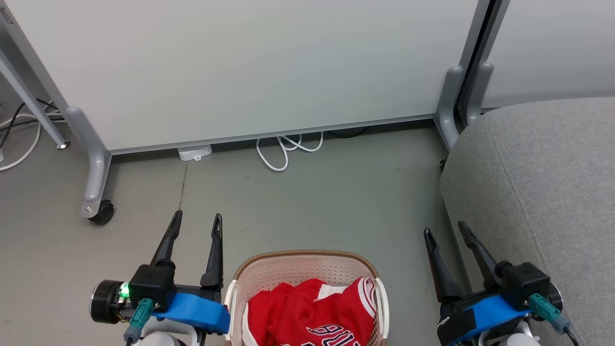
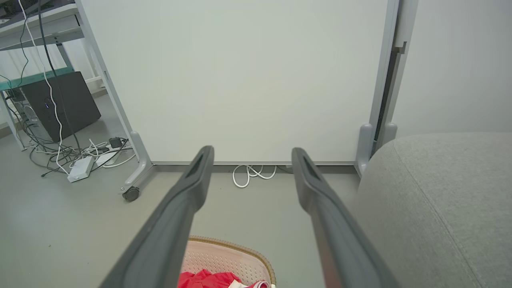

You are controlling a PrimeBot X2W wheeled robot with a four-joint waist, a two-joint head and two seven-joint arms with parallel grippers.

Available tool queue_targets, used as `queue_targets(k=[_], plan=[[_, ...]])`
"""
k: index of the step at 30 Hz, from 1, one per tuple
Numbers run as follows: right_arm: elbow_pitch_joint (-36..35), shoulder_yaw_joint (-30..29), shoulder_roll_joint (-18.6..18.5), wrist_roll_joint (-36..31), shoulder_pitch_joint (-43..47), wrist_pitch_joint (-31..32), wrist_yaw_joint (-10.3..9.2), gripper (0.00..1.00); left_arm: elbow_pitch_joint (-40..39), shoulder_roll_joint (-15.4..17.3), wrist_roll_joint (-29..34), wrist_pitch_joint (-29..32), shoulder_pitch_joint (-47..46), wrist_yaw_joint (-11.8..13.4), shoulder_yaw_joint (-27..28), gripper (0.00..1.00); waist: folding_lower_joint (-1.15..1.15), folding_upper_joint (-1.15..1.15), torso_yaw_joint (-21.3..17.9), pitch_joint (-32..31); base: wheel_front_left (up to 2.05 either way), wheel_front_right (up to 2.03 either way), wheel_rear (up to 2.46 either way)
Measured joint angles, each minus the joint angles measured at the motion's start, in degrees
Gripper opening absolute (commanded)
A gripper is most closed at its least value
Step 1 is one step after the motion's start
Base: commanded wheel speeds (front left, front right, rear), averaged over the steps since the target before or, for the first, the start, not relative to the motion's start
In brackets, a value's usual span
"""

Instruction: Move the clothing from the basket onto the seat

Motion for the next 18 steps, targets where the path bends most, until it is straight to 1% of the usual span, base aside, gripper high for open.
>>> queue_targets(k=[12,18], plan=[[0.18,0.03,0.00,0.00,-0.02,0.00,0.00,1.00,0.60,0.00,-0.90,-0.01,-0.15,-0.09,-0.09,1.00,0.00,0.00,0.09,-0.05,0.00,0.00,0.00],[0.10,0.19,0.00,0.08,-0.84,0.00,0.00,1.00,2.56,0.00,-0.85,-0.01,-2.04,-0.57,-1.60,1.00,0.00,0.00,-0.28,0.83,0.00,0.00,0.00]])
